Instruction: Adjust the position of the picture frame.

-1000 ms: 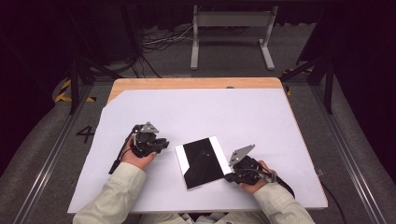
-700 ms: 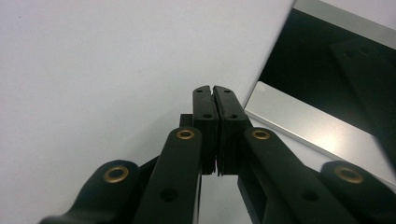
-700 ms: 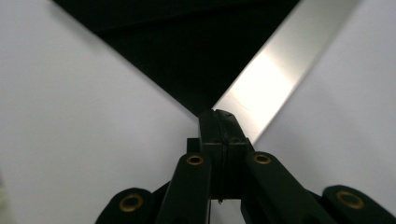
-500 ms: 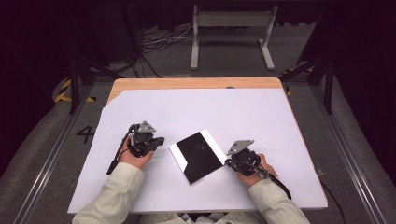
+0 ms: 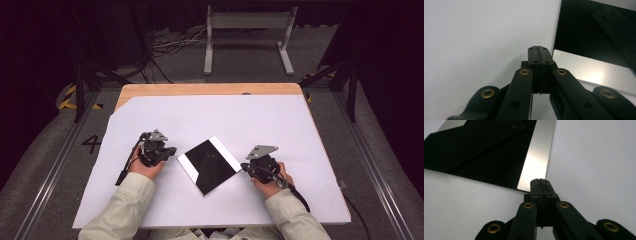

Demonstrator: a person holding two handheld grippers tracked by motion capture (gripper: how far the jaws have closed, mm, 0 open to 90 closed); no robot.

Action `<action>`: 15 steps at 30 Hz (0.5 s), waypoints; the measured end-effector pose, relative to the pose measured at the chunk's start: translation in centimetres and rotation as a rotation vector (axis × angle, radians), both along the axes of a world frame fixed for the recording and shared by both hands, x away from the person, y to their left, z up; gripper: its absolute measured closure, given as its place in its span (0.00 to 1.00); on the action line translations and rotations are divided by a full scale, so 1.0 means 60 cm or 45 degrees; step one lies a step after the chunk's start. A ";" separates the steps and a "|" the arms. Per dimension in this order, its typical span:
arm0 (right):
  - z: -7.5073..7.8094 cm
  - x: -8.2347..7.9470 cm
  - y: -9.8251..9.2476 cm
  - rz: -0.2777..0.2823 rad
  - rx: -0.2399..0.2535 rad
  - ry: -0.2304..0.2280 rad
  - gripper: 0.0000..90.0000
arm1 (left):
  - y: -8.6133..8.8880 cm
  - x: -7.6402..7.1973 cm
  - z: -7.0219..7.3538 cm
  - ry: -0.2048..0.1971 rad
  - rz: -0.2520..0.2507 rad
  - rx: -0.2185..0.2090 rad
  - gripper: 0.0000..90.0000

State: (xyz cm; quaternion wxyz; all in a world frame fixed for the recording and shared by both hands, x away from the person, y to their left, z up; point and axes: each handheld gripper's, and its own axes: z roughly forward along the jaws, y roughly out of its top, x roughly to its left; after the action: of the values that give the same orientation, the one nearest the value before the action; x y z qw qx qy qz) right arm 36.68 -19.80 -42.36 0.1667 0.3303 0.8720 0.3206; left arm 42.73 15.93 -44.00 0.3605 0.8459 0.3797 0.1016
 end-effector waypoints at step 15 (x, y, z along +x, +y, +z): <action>0.027 -0.002 -0.045 -0.069 0.078 -0.043 1.00 | -0.009 -0.003 -0.001 0.164 -0.153 0.035 1.00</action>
State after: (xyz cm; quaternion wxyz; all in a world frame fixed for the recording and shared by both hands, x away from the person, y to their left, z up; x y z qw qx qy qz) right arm 36.55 -22.52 -40.73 0.1797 0.3534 0.8495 0.3480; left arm 42.53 15.37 -44.07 0.3290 0.8769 0.3491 0.0303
